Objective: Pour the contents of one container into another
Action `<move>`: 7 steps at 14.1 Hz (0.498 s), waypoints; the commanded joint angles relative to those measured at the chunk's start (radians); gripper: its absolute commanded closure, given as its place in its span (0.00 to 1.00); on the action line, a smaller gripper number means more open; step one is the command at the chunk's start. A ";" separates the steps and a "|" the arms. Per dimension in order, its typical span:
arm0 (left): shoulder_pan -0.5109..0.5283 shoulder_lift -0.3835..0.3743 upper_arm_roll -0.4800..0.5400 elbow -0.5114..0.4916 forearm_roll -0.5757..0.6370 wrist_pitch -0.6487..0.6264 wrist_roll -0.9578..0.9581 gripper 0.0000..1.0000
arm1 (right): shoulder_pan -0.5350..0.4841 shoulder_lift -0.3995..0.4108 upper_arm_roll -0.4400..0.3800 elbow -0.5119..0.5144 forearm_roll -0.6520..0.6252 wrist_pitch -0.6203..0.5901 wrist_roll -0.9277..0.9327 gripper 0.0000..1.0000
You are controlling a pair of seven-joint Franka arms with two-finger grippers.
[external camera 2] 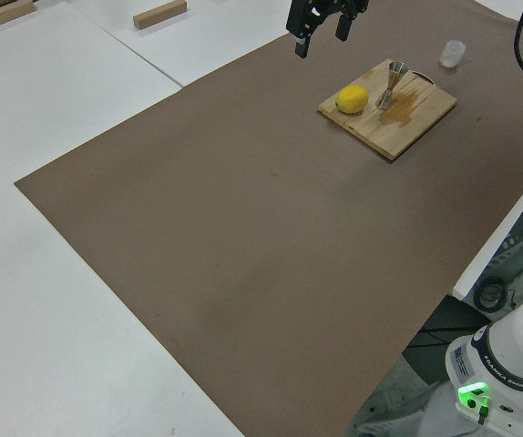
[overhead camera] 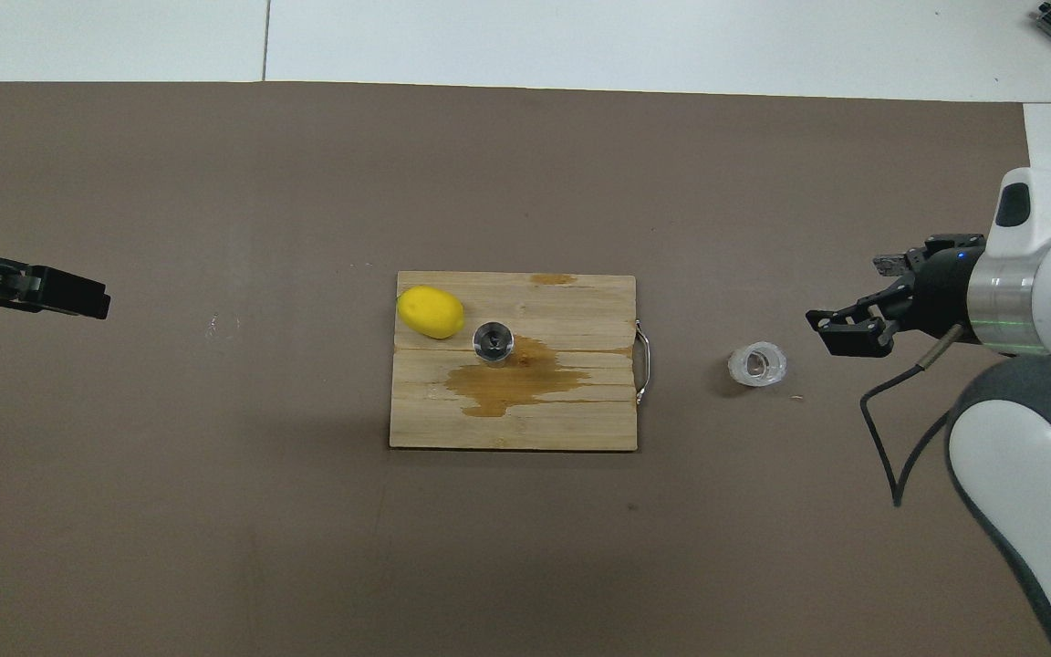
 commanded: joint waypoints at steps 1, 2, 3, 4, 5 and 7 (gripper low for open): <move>-0.006 -0.012 0.010 -0.015 0.018 0.016 0.038 0.00 | 0.025 0.059 0.003 0.119 -0.068 -0.097 0.176 0.00; -0.006 -0.012 0.010 -0.015 0.018 0.014 0.038 0.00 | 0.025 0.080 0.003 0.173 -0.079 -0.157 0.208 0.00; -0.006 -0.011 0.010 -0.015 0.018 0.016 0.038 0.00 | 0.026 0.100 0.002 0.223 -0.092 -0.220 0.239 0.00; -0.006 -0.012 0.010 -0.015 0.018 0.014 0.038 0.00 | 0.025 0.115 0.003 0.268 -0.102 -0.278 0.268 0.00; -0.006 -0.012 0.010 -0.015 0.018 0.014 0.038 0.00 | 0.025 0.132 0.002 0.308 -0.102 -0.328 0.285 0.00; -0.006 -0.011 0.010 -0.015 0.017 0.013 0.032 0.00 | 0.022 0.145 0.002 0.348 -0.093 -0.385 0.297 0.00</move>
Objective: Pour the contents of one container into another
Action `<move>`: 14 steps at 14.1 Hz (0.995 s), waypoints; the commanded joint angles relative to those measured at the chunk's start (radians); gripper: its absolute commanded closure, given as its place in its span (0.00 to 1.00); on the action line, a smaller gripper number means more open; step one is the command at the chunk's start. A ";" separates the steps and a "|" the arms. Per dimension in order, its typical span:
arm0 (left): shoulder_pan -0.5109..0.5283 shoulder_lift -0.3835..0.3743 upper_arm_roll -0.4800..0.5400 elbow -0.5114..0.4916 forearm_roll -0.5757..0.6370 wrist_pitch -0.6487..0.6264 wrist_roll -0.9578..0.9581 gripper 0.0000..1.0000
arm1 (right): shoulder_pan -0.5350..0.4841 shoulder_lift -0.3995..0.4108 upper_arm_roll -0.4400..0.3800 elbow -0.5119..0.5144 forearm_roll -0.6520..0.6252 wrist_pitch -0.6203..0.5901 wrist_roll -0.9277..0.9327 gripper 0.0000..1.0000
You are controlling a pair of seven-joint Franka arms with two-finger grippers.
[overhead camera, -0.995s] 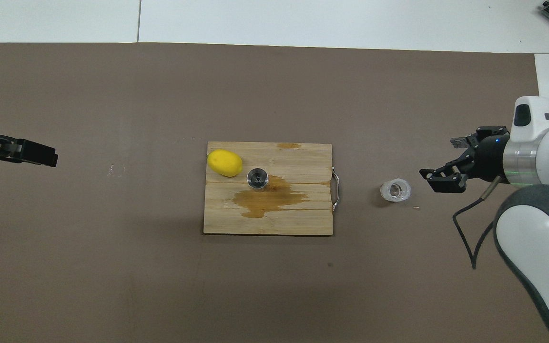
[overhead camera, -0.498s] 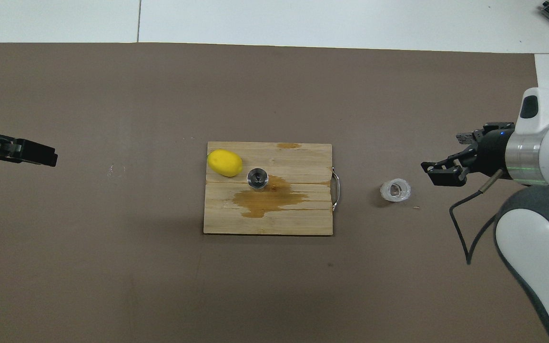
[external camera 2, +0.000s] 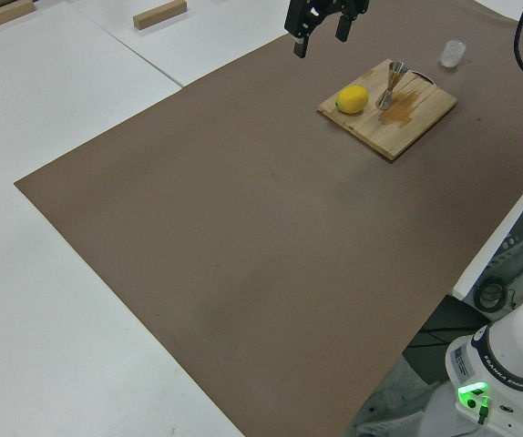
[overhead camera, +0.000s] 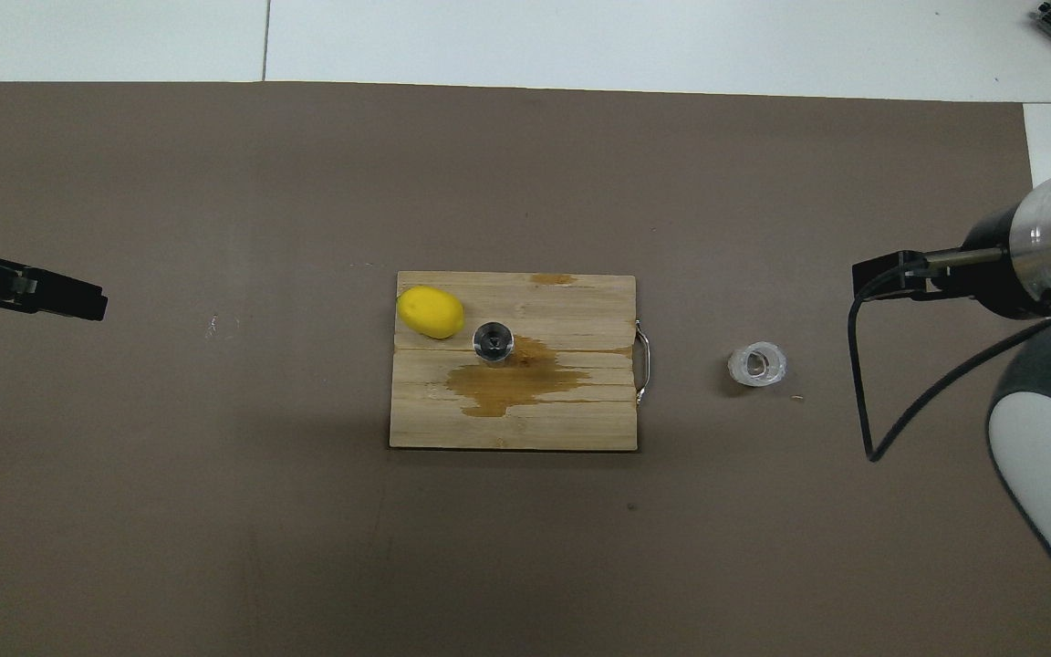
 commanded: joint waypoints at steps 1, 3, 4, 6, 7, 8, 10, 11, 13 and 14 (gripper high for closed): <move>-0.007 -0.011 0.007 -0.015 0.016 0.011 0.006 0.00 | -0.013 0.046 0.006 0.079 -0.006 -0.071 0.028 0.00; -0.007 -0.011 0.007 -0.015 0.016 0.011 0.003 0.00 | -0.018 0.027 0.003 0.061 0.002 -0.092 0.030 0.00; -0.007 -0.011 0.007 -0.015 0.016 0.011 0.001 0.00 | -0.018 0.021 0.001 0.048 0.002 -0.099 0.021 0.00; -0.007 -0.011 0.007 -0.015 0.016 0.013 0.001 0.00 | -0.033 0.010 -0.002 0.034 0.002 -0.099 0.019 0.00; -0.007 -0.011 0.007 -0.017 0.016 0.013 0.001 0.00 | -0.042 0.007 0.000 0.028 0.003 -0.111 0.019 0.00; -0.007 -0.011 0.007 -0.017 0.016 0.011 0.001 0.00 | -0.045 0.004 -0.002 0.024 0.005 -0.144 0.017 0.00; -0.007 -0.011 0.007 -0.017 0.016 0.011 0.000 0.00 | -0.053 -0.017 -0.003 -0.005 0.040 -0.140 0.023 0.00; -0.007 -0.011 0.007 -0.017 0.016 0.011 -0.001 0.00 | -0.055 -0.031 -0.005 -0.028 0.063 -0.126 0.031 0.00; -0.008 -0.011 0.007 -0.017 0.016 0.013 -0.002 0.00 | -0.056 -0.045 -0.005 -0.051 0.066 -0.113 0.049 0.00; -0.007 -0.011 0.006 -0.017 0.016 0.013 -0.011 0.00 | -0.056 -0.045 -0.005 -0.050 0.068 -0.108 0.056 0.00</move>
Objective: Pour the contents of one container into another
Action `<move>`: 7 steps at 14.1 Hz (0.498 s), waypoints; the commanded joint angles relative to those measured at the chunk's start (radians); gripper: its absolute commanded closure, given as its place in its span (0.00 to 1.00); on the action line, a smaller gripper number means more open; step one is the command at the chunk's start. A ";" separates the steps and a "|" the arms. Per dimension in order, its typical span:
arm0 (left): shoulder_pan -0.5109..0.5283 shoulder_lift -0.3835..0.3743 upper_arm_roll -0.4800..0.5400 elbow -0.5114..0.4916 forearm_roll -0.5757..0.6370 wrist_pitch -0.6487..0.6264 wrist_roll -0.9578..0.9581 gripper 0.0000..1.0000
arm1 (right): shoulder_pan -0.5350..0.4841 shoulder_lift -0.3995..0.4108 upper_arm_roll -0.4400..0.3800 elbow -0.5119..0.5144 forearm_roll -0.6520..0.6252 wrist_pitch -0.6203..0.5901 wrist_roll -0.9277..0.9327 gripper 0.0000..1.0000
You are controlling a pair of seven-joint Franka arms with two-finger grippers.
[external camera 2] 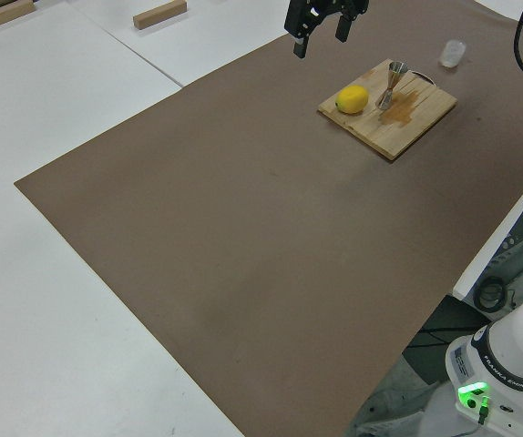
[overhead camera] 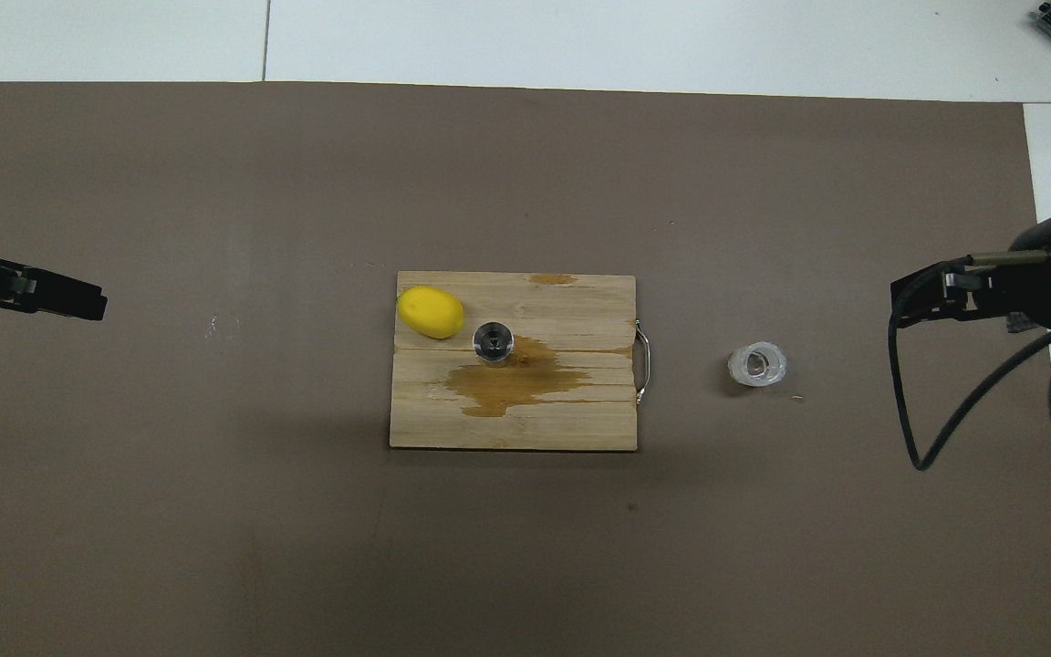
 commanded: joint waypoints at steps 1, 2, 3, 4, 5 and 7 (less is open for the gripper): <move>-0.007 -0.011 0.005 -0.017 0.015 0.013 -0.013 0.00 | -0.014 -0.039 0.004 -0.053 0.025 0.033 0.030 0.00; -0.007 -0.011 0.005 -0.018 0.015 0.013 -0.013 0.00 | -0.012 -0.038 0.004 -0.051 0.023 0.039 0.029 0.00; -0.007 -0.011 0.005 -0.018 0.015 0.013 -0.013 0.00 | -0.012 -0.036 0.005 -0.048 0.026 0.045 0.029 0.00; -0.007 -0.011 0.005 -0.018 0.015 0.013 -0.013 0.00 | -0.012 -0.035 0.004 -0.048 0.035 0.068 0.027 0.00; -0.007 -0.011 0.005 -0.018 0.015 0.013 -0.013 0.00 | -0.011 -0.032 0.004 -0.045 0.035 0.083 0.027 0.00; -0.007 -0.011 0.005 -0.018 0.015 0.013 -0.013 0.00 | -0.011 -0.032 0.004 -0.045 0.035 0.085 0.024 0.00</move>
